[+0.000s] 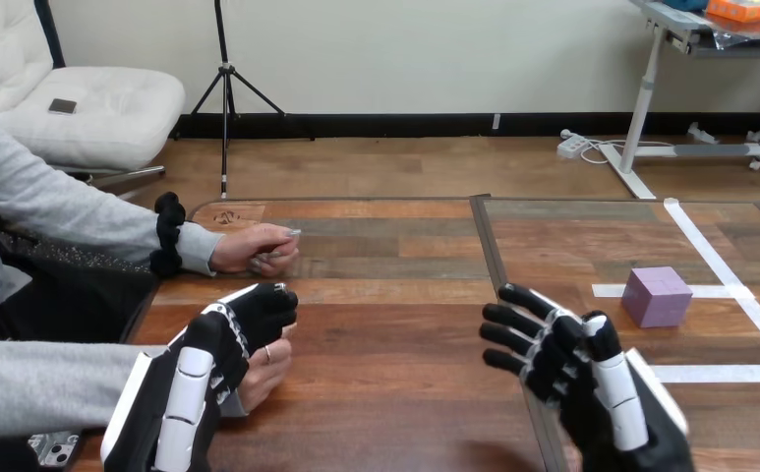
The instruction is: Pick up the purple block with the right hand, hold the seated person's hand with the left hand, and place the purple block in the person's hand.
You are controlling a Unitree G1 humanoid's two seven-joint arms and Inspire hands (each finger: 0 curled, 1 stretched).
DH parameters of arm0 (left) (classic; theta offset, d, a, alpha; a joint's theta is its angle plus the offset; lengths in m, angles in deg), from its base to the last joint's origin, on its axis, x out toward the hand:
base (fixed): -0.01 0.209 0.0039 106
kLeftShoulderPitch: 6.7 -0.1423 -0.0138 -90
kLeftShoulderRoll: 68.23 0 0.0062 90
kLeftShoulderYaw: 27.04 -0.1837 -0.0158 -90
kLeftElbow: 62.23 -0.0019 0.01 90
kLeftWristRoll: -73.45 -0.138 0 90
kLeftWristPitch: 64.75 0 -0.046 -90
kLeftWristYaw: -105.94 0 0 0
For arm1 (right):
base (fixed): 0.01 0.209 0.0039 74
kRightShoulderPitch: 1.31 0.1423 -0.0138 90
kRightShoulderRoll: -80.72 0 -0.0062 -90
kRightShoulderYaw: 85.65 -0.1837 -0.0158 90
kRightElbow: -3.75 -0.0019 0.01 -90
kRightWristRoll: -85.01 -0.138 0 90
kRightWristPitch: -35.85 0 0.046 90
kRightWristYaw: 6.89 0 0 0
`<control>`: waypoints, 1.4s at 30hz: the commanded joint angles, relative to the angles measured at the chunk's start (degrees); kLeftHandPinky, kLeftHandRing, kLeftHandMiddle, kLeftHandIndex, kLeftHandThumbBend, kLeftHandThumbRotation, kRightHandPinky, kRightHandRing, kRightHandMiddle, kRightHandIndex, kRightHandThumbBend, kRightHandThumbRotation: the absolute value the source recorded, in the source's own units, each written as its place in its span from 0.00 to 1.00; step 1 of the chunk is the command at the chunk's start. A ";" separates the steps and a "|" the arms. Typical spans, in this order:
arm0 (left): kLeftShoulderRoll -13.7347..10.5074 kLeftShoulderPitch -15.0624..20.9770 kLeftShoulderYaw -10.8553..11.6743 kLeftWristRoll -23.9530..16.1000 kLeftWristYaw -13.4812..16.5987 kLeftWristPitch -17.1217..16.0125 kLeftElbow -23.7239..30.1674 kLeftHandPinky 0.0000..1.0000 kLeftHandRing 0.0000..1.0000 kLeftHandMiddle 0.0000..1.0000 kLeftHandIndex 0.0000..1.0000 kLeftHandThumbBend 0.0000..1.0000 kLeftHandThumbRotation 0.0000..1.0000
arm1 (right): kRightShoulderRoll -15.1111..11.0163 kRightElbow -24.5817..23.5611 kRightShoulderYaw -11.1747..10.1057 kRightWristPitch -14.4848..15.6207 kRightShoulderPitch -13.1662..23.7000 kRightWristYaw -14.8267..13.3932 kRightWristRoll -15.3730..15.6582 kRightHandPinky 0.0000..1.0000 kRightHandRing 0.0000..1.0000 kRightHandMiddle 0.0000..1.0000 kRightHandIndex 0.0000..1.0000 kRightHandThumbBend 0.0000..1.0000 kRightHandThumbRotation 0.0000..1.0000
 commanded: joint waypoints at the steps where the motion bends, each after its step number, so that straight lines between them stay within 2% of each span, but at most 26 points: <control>1: 0.33 2.29 0.22 0.83 -0.52 -0.14 2.05 0.85 0.80 0.77 0.73 0.58 1.00 | -3.62 2.01 -3.20 -2.46 9.06 -0.16 1.12 0.80 0.82 0.83 0.84 0.82 0.84; 4: 0.52 2.44 0.25 0.62 -0.27 -0.07 2.07 0.85 0.80 0.77 0.73 0.58 1.00 | -5.18 2.95 -3.98 -2.44 11.00 -1.05 2.48 0.80 0.82 0.83 0.83 0.83 0.82; 7: 0.37 2.50 0.25 0.49 -0.37 -0.11 2.13 0.85 0.80 0.77 0.73 0.58 1.00 | -7.00 5.20 -4.47 -3.84 13.43 -1.27 4.29 0.79 0.82 0.84 0.84 0.81 0.81; 11: 0.72 2.83 0.23 -0.34 0.06 -0.94 1.65 0.85 0.79 0.76 0.73 0.58 1.00 | -9.58 9.65 -4.75 -7.65 17.03 -2.67 8.64 0.78 0.82 0.83 0.84 0.82 0.81; 13: 0.71 2.89 0.20 -0.36 -0.01 -0.99 1.57 0.84 0.79 0.76 0.72 0.58 1.00 | -10.03 11.05 -4.84 -8.89 18.02 -3.25 9.76 0.77 0.82 0.83 0.84 0.83 0.81; 17: 0.55 2.99 -0.01 -0.03 -0.44 -0.62 1.54 0.83 0.79 0.77 0.73 0.58 1.00 | -12.28 15.95 -5.21 -11.15 22.32 -5.73 13.20 0.76 0.81 0.82 0.83 0.85 0.80; 26: 0.52 2.89 -0.42 -0.15 -0.39 0.20 2.29 0.82 0.79 0.77 0.75 0.59 1.00 | -15.62 25.76 -5.58 -15.87 29.64 -8.39 16.85 0.76 0.82 0.83 0.82 0.87 0.74; 31: 0.38 3.07 -0.48 -0.24 -0.56 0.19 2.20 0.82 0.79 0.78 0.76 0.59 1.00 | -17.04 30.11 -5.51 -16.98 32.88 -10.26 18.56 0.76 0.83 0.83 0.83 0.86 0.71; 37: 0.23 3.14 -0.46 -0.38 -0.66 0.14 2.20 0.81 0.79 0.77 0.76 0.59 1.00 | -18.32 34.34 -5.27 -16.41 36.68 -12.62 20.35 0.78 0.85 0.85 0.84 0.88 0.68; 42: 0.03 3.01 -0.42 0.11 -0.98 0.45 2.53 0.82 0.79 0.78 0.76 0.59 1.00 | -19.70 39.14 -4.58 -17.30 40.39 -14.80 22.76 0.79 0.86 0.86 0.85 0.88 0.65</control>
